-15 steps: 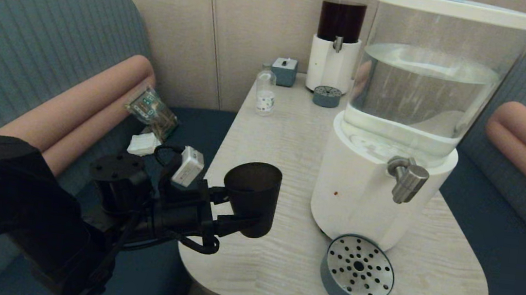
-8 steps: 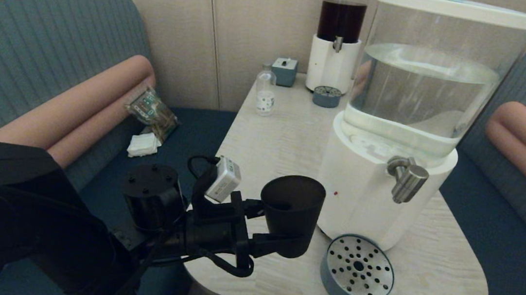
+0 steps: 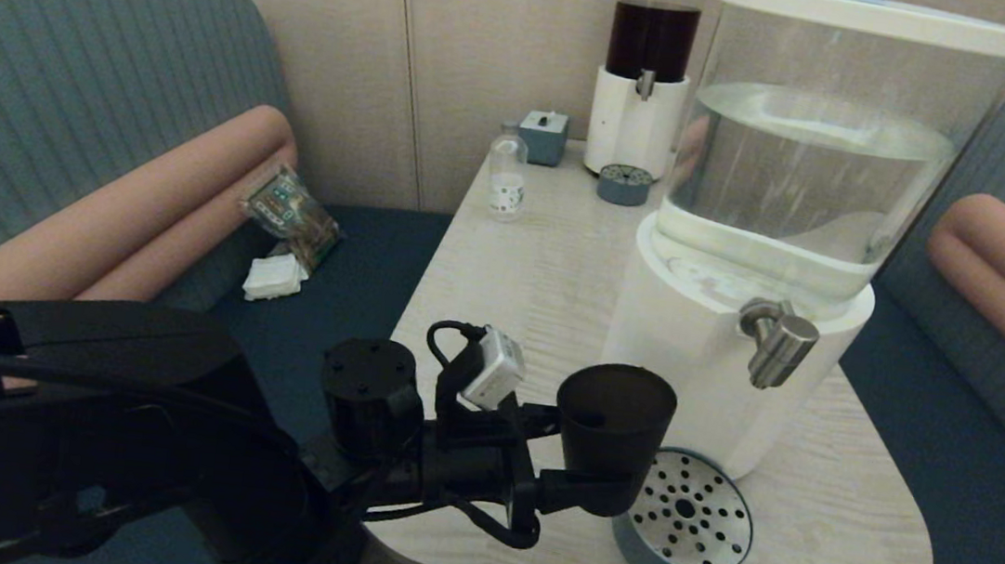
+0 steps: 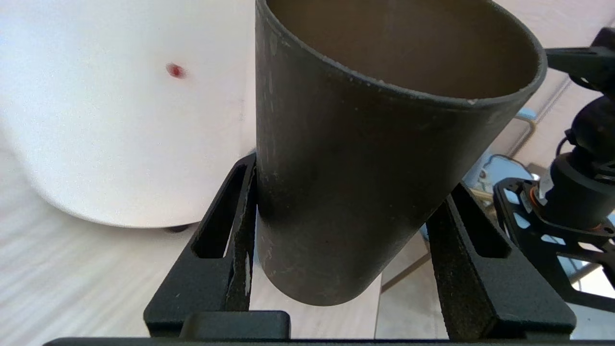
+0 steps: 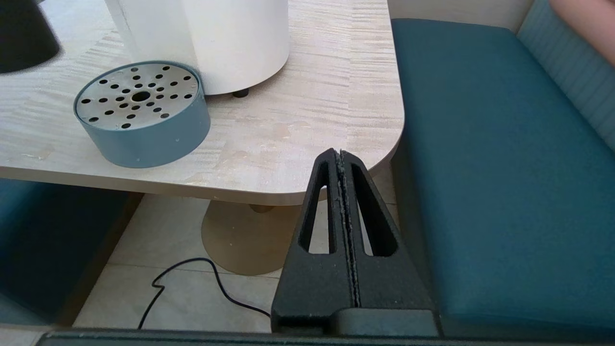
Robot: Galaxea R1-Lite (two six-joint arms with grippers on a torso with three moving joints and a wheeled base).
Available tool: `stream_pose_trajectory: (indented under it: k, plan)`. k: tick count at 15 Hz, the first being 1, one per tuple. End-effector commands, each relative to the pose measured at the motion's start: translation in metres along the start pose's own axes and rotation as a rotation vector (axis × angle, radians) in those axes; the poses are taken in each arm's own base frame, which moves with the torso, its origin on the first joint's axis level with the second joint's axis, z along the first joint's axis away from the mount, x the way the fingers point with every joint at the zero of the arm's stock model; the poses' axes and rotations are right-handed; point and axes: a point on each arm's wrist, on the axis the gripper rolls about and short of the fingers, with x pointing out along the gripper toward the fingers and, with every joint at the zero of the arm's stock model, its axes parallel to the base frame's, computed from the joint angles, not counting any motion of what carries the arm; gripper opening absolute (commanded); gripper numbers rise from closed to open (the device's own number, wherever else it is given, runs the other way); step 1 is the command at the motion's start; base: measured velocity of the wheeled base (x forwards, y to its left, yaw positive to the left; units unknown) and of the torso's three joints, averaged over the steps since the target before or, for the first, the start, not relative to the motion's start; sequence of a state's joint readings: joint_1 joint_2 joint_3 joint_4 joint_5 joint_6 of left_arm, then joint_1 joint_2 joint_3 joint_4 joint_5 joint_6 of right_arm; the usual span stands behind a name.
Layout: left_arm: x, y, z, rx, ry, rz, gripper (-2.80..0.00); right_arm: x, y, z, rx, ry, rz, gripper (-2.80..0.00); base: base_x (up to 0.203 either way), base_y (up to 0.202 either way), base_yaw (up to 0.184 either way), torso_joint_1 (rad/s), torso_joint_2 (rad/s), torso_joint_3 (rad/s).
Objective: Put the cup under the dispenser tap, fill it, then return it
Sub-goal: Place it under the water dispenser
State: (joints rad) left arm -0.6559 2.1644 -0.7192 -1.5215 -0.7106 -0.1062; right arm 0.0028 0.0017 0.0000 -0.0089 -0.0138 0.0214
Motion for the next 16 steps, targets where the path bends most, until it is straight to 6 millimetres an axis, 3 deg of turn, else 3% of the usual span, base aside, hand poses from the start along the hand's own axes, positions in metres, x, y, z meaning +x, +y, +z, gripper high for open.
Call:
stream_pose_trajectory:
  k: [1,9,16]
  plan:
    - [0.013,-0.001,-0.014,-0.015,0.012,-0.016,-2.80,0.000,0.000,0.000,0.000,0.001,0.000,-2.80,0.000,0.000,0.000,0.000,0.00,0.000]
    - [0.051,-0.007,-0.026,-0.020,-0.020,-0.045,-2.80,0.000,0.000,0.000,0.000,0.001,0.000,-2.80,0.000,0.000,0.000,0.000,0.00,0.000]
    - [0.069,-0.006,-0.040,-0.026,-0.026,-0.069,-2.80,0.000,0.000,0.000,0.000,0.001,0.000,-2.80,0.000,0.000,0.000,0.000,0.00,0.000]
